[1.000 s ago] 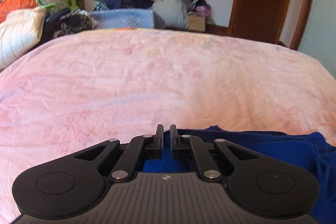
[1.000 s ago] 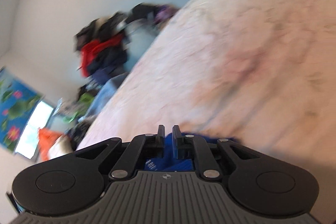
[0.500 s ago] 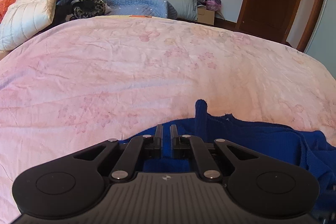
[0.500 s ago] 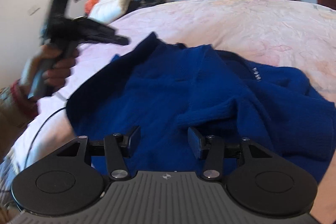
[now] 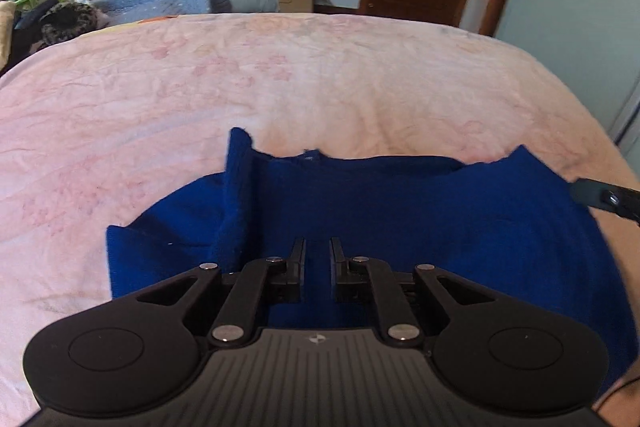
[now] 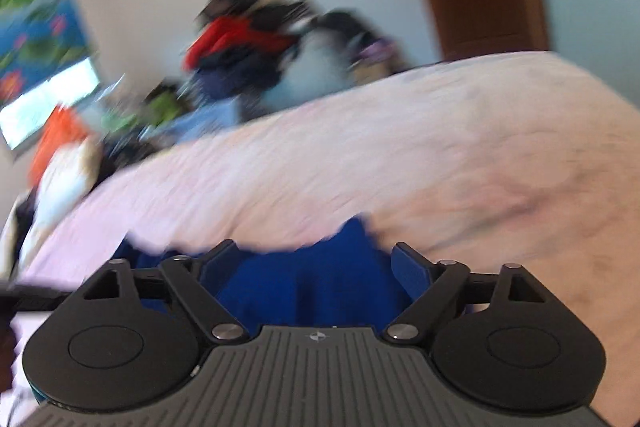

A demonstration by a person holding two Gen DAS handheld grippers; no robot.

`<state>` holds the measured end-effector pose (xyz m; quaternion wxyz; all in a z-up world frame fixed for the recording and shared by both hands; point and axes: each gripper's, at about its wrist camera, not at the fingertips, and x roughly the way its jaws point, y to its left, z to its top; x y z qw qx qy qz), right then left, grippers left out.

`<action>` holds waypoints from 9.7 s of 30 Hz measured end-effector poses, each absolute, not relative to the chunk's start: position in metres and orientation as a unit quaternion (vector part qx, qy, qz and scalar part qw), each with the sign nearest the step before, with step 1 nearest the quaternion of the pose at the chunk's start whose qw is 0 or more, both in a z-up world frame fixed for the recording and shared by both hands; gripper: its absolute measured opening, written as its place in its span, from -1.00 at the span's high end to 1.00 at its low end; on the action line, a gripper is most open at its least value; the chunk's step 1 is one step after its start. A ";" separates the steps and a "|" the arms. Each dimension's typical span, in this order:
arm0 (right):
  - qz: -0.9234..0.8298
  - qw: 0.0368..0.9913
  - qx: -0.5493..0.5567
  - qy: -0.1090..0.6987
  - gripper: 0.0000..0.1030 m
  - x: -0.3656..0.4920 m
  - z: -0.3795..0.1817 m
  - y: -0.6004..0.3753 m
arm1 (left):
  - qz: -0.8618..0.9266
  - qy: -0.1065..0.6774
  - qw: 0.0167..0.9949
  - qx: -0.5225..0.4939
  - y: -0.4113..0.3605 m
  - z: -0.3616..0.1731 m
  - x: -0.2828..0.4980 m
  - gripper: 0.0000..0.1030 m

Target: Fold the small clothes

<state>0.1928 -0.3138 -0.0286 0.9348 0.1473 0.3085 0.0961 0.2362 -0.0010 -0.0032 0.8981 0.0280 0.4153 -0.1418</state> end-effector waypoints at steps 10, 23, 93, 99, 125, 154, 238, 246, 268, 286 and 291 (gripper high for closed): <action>0.011 0.936 0.114 0.334 -0.73 0.170 -0.036 -0.302 | -0.023 0.416 0.908 -0.043 0.082 -0.002 0.247 0.80; 0.022 0.932 -0.031 0.359 -0.96 0.119 -0.044 -0.230 | -0.010 0.387 0.921 0.055 0.045 -0.011 0.160 0.66; 0.178 0.924 -0.164 0.296 -0.98 0.024 -0.059 -0.066 | 0.018 0.372 0.926 0.052 0.091 -0.041 0.114 -0.67; 0.169 0.918 -0.223 0.282 -0.98 0.024 -0.057 -0.059 | -0.002 0.374 0.927 0.030 0.102 -0.034 0.117 -0.68; 0.142 0.898 -0.376 0.179 -0.55 0.084 -0.076 0.023 | -0.216 0.459 0.834 -0.219 0.122 -0.039 0.283 -0.78; 0.173 0.950 -0.193 0.175 0.88 0.043 -0.023 -0.040 | -0.140 0.392 0.908 -0.045 0.052 0.026 0.240 0.78; 0.047 0.895 0.349 0.273 0.20 0.029 -0.098 -0.354 | -0.217 0.371 0.896 0.112 -0.258 0.022 0.198 -0.36; 0.033 0.882 0.386 0.270 0.24 0.019 -0.101 -0.367 | -0.219 0.343 0.912 0.052 -0.214 0.051 0.199 -0.40; -0.003 0.943 0.088 0.322 -0.09 0.147 -0.032 -0.350 | -0.210 0.356 0.897 0.156 -0.136 -0.010 0.121 -0.50; 0.151 0.929 -0.006 0.339 0.80 0.242 -0.032 -0.331 | -0.183 0.345 0.913 0.116 -0.133 -0.001 0.152 -0.51; 0.101 0.937 0.026 0.334 0.80 0.243 -0.032 -0.341 | -0.183 0.357 0.910 0.102 -0.132 -0.004 0.159 -0.51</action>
